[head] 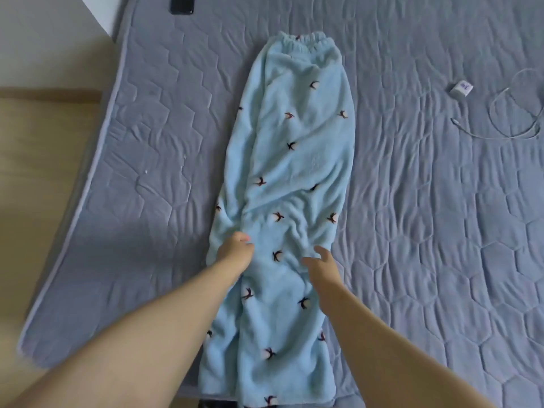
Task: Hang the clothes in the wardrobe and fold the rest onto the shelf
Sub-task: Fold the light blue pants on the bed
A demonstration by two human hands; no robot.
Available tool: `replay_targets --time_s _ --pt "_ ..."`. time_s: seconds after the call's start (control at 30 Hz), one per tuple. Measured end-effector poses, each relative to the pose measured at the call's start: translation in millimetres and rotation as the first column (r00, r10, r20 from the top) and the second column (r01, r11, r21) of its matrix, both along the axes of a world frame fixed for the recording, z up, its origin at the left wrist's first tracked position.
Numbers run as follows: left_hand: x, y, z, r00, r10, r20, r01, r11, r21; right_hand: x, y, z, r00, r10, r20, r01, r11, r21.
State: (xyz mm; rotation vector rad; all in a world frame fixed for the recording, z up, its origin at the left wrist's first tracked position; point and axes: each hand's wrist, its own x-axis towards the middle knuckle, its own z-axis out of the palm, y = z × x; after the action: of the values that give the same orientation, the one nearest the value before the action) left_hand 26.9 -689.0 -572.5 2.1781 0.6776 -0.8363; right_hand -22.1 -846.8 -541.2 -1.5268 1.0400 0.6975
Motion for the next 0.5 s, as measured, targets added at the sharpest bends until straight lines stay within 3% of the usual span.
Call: replay_targets --time_s 0.13,0.23,0.37,0.43,0.5 --pt "-47.9 5.3 -34.2 0.985 0.149 -0.087 -0.15 0.989 -0.007 -43.6 2.7 -41.7 0.994 0.012 -0.112 -0.027 0.991 -0.134" --pt "-68.2 6.7 -54.9 0.995 0.073 -0.067 -0.074 0.997 -0.018 -67.8 0.0 -65.5 0.979 0.029 -0.204 -0.08 0.966 -0.247" --pt "-84.8 7.3 -65.8 0.997 -0.018 -0.076 0.015 0.999 -0.035 -93.8 0.2 -90.0 0.975 -0.131 -0.177 0.116 0.989 -0.092" --pt "-90.2 9.3 -66.2 0.992 -0.063 -0.111 0.054 0.995 -0.084 -104.4 1.4 -95.8 0.968 -0.165 -0.191 0.148 0.984 -0.097" --pt "-93.0 14.6 -61.2 0.991 0.08 -0.108 -0.094 0.988 -0.126 -112.3 3.7 -93.4 0.966 -0.184 -0.181 0.173 0.982 -0.071"
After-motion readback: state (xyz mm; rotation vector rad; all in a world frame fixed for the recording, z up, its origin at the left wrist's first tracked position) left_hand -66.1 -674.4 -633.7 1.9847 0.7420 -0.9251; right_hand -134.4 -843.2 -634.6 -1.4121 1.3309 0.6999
